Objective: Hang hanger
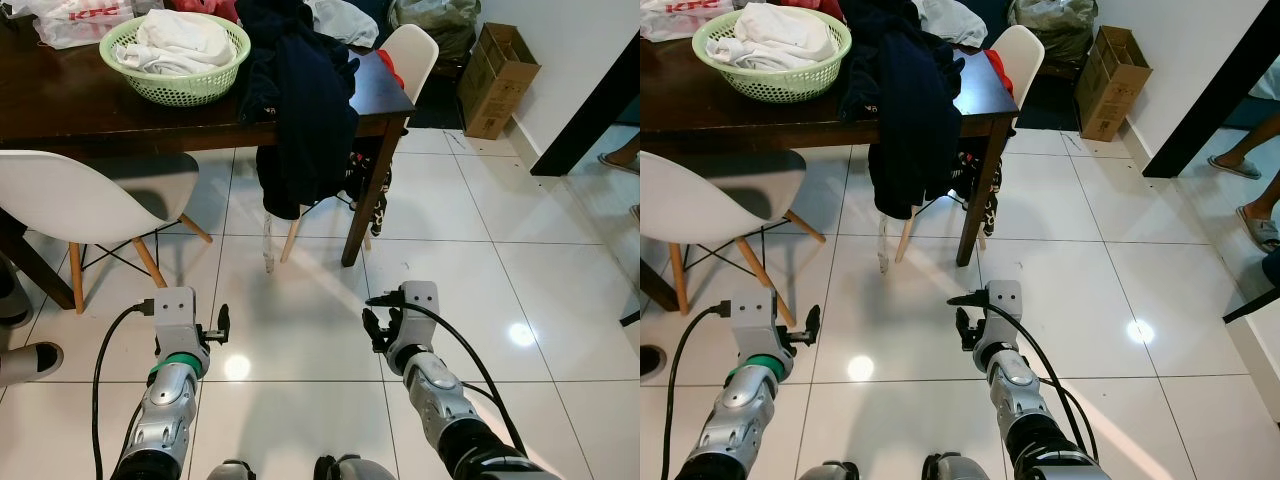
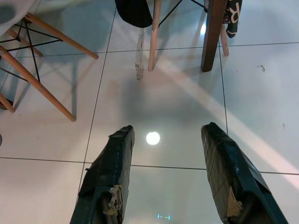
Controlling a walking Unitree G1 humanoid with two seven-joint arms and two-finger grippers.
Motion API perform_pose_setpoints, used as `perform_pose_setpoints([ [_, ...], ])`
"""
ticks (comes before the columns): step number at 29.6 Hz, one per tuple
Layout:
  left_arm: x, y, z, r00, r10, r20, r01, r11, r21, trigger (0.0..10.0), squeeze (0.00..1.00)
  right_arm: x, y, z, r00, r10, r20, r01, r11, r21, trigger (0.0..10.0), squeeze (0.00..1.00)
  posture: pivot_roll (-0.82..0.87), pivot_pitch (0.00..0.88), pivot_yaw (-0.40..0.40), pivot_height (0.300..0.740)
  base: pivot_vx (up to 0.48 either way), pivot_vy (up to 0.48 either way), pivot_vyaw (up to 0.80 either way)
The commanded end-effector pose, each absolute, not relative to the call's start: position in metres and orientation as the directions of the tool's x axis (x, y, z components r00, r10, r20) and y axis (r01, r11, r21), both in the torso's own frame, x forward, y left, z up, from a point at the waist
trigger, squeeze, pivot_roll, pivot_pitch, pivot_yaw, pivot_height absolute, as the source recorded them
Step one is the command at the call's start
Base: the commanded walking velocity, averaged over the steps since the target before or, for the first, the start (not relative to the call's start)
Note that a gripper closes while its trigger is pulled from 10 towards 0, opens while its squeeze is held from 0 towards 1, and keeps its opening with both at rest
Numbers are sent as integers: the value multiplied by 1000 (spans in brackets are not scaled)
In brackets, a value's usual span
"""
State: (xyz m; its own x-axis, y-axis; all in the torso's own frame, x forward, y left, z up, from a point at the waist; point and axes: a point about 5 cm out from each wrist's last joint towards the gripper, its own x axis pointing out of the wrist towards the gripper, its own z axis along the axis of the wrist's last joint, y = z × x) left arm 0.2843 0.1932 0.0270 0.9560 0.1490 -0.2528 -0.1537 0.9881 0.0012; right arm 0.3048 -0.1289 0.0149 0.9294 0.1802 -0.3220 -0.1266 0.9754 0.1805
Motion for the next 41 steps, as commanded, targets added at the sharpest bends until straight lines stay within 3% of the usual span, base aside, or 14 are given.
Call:
perform_pose_setpoints([
  [1, 280, 192, 23, 955, 142, -260, -148, 989, -1, 10000, 0, 301, -132, 11, 927, 169, -335, -114, 977, 178, 10000, 0, 32, 72, -29, 740, 0, 0, 0],
  [38, 282, 190, 28, 964, 144, -222, -159, 986, -48, 10000, 0, 306, -131, 19, 942, 189, -278, -126, 965, 230, 10000, 0, 26, 71, -35, 740, 0, 0, 0],
  [39, 282, 190, 28, 965, 142, -221, -157, 986, -52, 5647, 0, 306, -131, 19, 943, 191, -273, -128, 964, 235, 8235, 0, 25, 71, -35, 740, 0, 0, 0],
  [40, 282, 190, 29, 966, 139, -219, -154, 986, -57, 3608, 0, 306, -131, 19, 943, 194, -269, -129, 962, 240, 5608, 0, 25, 73, -34, 740, 0, 0, 0],
  [41, 282, 189, 29, 966, 137, -218, -153, 986, -59, 3608, 0, 306, -131, 19, 944, 195, -266, -130, 961, 242, 5608, 0, 25, 73, -34, 740, 0, 0, 0],
])
